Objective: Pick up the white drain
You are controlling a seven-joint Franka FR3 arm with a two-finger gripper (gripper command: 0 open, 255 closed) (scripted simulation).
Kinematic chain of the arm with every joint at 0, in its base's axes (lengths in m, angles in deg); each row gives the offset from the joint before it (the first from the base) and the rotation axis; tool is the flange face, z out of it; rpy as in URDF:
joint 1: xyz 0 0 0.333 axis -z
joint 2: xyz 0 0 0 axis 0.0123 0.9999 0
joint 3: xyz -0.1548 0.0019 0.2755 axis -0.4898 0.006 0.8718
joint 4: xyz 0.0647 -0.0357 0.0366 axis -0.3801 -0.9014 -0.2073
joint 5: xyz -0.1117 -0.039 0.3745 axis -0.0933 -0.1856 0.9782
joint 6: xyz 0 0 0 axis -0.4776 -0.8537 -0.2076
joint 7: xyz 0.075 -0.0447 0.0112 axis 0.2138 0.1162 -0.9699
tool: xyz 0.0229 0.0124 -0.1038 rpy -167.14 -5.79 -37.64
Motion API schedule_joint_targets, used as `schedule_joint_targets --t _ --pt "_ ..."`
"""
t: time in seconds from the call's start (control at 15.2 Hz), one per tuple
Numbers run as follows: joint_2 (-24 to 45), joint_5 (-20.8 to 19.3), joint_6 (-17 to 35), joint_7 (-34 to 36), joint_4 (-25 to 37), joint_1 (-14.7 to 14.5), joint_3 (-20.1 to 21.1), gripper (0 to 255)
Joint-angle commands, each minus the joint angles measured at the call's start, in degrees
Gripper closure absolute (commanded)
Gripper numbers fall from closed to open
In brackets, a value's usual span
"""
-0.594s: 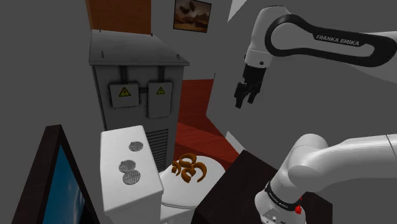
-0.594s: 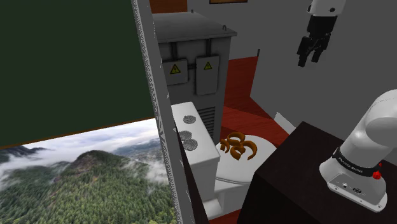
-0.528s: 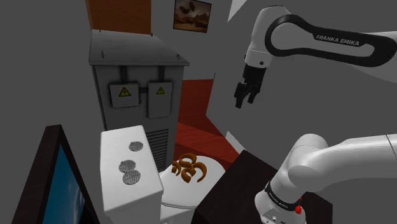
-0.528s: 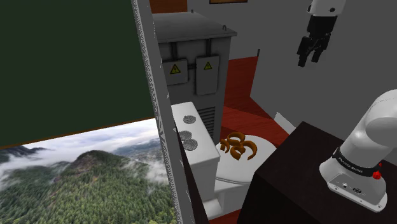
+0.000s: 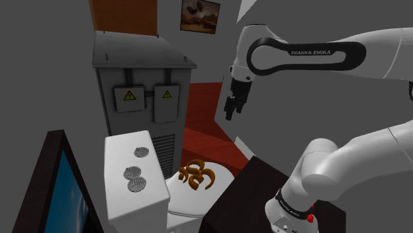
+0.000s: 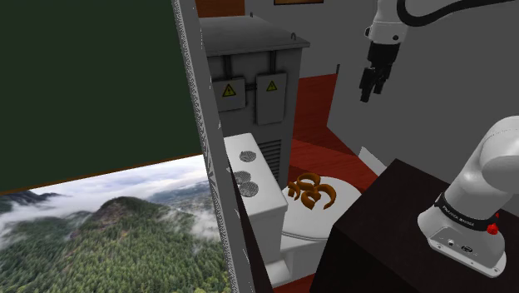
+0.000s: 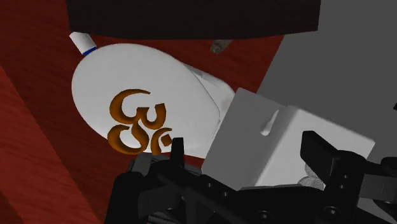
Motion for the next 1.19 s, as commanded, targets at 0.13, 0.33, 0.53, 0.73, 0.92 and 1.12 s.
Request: schedule_joint_targets --t 0.13,0.33,0.53,0.73,0.92,1.12 --pt "7.5 0.0 7.4 -4.1 0.8 -2.2 0.2 0" --pt "13.3 0.1 12.5 -6.9 2.0 -3.8 0.7 0" --pt "19.1 0.2 17.1 -9.7 3.7 -5.3 1.3 0" --pt "24.9 0.2 21.2 -12.3 5.8 -6.7 2.2 0" --pt "30.8 0.0 24.9 -14.7 8.4 -7.9 3.1 0" --pt "36.5 -0.5 28.2 -16.8 11.4 -9.0 4.2 0"
